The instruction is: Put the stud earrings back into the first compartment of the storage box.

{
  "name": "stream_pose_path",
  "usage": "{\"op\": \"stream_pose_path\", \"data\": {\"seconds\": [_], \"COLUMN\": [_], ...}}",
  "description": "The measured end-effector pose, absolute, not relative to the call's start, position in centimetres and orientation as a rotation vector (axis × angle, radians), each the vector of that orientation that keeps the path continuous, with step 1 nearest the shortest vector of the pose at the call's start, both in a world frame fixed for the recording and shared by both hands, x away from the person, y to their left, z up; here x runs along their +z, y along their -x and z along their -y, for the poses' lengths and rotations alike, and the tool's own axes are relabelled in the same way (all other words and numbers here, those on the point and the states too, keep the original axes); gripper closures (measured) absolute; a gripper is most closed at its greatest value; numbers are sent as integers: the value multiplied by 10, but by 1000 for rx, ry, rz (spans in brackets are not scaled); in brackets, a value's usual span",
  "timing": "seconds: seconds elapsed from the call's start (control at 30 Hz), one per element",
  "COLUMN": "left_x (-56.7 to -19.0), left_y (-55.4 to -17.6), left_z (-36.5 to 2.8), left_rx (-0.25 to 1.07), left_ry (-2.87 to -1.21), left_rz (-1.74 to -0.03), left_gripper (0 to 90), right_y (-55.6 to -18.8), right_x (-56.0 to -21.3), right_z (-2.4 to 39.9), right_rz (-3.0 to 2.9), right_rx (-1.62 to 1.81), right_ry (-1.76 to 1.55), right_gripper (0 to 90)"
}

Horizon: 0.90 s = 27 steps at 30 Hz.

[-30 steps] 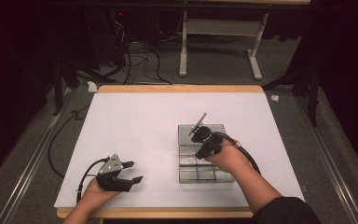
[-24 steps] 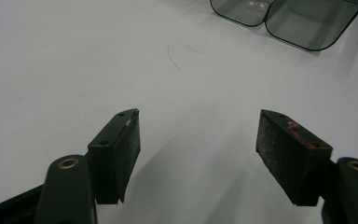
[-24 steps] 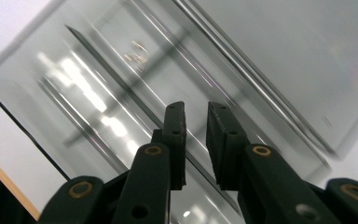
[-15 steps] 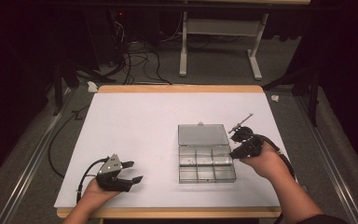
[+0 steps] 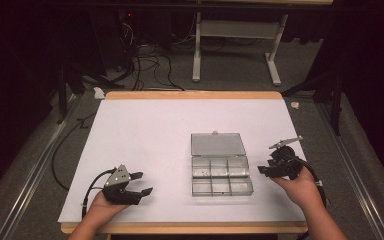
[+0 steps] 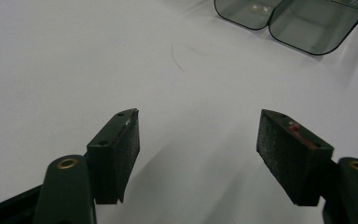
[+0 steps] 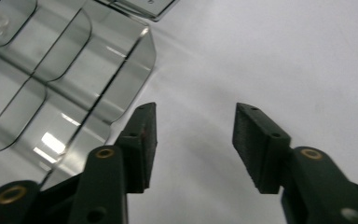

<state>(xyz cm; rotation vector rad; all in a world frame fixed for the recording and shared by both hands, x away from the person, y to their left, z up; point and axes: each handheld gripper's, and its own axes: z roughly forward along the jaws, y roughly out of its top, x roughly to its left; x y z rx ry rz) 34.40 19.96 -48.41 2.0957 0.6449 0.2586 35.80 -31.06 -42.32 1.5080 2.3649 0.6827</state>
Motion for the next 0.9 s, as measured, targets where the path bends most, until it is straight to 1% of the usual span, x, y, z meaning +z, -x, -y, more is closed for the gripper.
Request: {"op": "stream_pose_path", "data": {"seconds": [0.13, 0.27, 0.5, 0.53, 0.57, 0.6, 0.63, 0.9], "left_x": [-484, -484, -483, -483, -483, -483, -483, -483], "left_y": [-344, -344, -345, -345, -345, -346, -346, -346], "left_z": [-200, -201, -204, -205, -205, -205, -206, -206], "left_rx": [257, 261, 268, 269, 271, 267, 268, 281], "left_ry": [-2084, -2074, -2035, -2033, -2026, -2022, -2019, -2015], "left_rz": [-652, -657, -684, -687, -695, -704, -710, -728], "left_gripper": [304, 301, 282, 280, 276, 273, 267, 223], "right_y": [-346, -333, -312, -311, -309, -307, -305, -302], "right_x": [-439, -453, -476, -478, -477, -477, -478, -477], "right_z": [317, 321, 318, 318, 316, 314, 313, 315], "right_rz": [-2233, -2106, -1947, -1931, -1914, -1890, -1874, -1842], "right_rx": [789, 887, 947, 940, 932, 927, 914, 962], "right_ry": [-1517, -1508, -1430, -1434, -1422, -1388, -1380, -1374], "right_gripper": [432, 425, 402, 391, 414, 414, 393, 367]}}
